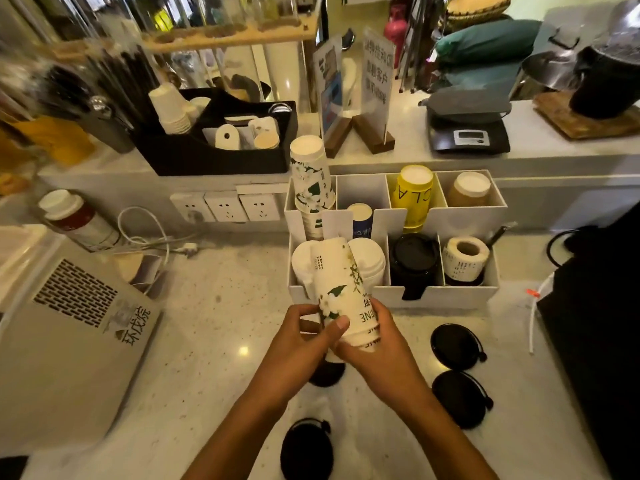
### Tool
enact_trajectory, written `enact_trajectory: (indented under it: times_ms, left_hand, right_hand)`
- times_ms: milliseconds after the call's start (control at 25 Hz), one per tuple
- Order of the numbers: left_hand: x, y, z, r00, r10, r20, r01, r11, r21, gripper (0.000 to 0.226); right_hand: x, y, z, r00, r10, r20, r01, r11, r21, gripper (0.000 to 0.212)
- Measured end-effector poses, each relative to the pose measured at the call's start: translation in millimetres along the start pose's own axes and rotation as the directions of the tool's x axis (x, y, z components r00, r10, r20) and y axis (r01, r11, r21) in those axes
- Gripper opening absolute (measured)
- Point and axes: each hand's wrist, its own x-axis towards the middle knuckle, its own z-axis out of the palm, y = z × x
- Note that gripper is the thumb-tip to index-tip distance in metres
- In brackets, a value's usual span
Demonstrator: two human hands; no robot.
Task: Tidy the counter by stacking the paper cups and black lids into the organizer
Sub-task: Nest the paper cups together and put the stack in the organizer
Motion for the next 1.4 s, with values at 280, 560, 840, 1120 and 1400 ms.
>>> enact_trajectory:
  times_ms: [280,560,840,1120,1400]
  left_hand:
    - [14.1,-1.3,-25.9,0.941,0.078,0.328,0.042,0.938,-0.343,0.074]
    - [26.7,5.7,-17.9,0.998,0.060,-0.022,-0.063,0.977,-0.204,0.089]
    - [54.5,6.2,-36.3,0.965,0.139,0.223,-0.083,0.966,-0.243,0.072]
    - [82.7,43.3,-66.2,0.962,0.266,0.065,-0.247,0.946,-0.209,0.079]
    - [106.4,132.3,-91.4,0.877,0.479,0.023,-0.477,0.876,-0.067,0.069]
  right_hand:
    - [-1.8,-3.6,-11.6,0.868,-0.037,0.495,-0.299,0.757,0.581,0.073]
    - [5.5,-5.4,19.8,0.953,0.079,0.293,-0.175,0.933,0.316,0.070]
    - [32.2,3.9,15.0,0.952,0.109,0.286,-0.215,0.905,0.368,0.070]
    - [65.3,75.5,20.2,0.888,0.279,-0.364,-0.342,0.932,-0.119,0.032]
    - [100.6,125.4,40.7,0.799,0.255,-0.544,-0.583,0.551,-0.597,0.088]
